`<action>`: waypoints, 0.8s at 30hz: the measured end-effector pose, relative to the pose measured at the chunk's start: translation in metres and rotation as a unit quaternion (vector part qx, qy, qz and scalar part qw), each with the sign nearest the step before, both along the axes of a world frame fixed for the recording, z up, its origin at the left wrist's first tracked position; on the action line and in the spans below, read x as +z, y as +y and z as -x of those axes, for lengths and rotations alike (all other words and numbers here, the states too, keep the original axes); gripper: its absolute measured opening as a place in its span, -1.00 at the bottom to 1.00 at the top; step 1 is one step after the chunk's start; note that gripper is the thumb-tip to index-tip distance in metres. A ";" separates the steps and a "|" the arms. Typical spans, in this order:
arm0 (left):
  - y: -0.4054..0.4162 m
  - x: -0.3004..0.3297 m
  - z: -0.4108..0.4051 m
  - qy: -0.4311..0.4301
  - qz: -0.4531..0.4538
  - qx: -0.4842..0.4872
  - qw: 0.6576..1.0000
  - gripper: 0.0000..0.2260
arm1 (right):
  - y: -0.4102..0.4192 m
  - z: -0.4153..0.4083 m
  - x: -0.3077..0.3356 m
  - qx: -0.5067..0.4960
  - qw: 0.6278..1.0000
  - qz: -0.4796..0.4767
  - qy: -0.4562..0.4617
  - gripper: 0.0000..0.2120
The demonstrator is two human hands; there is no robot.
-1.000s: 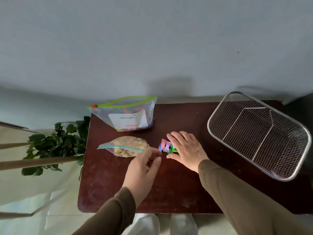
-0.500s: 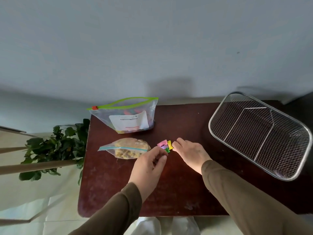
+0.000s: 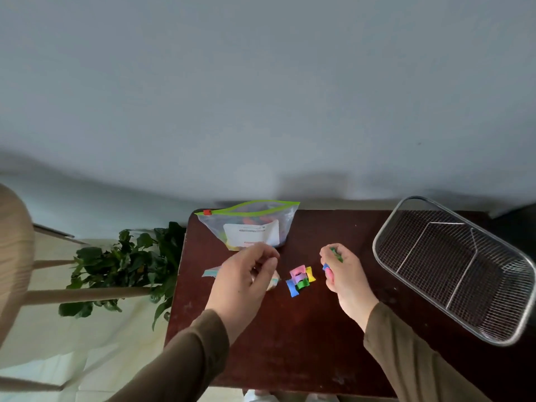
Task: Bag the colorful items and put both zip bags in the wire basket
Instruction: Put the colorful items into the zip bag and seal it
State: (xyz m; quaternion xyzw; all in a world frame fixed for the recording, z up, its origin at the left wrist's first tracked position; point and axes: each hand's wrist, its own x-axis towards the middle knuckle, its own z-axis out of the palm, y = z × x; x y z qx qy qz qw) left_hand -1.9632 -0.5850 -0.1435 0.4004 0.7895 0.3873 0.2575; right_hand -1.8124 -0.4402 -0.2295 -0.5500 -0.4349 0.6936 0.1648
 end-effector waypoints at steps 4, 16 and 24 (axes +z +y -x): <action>0.009 0.014 0.047 0.082 -0.016 0.026 0.996 -0.95 | -0.017 0.034 0.047 -0.059 0.968 0.157 0.186 -0.84; 0.054 0.006 0.116 0.106 0.102 0.014 0.989 -0.84 | -0.030 0.142 0.093 -0.110 0.835 0.325 0.429 -0.82; 0.059 -0.001 0.117 0.013 0.088 0.077 0.993 -0.84 | -0.030 0.164 0.089 -0.181 0.822 0.371 0.393 -0.77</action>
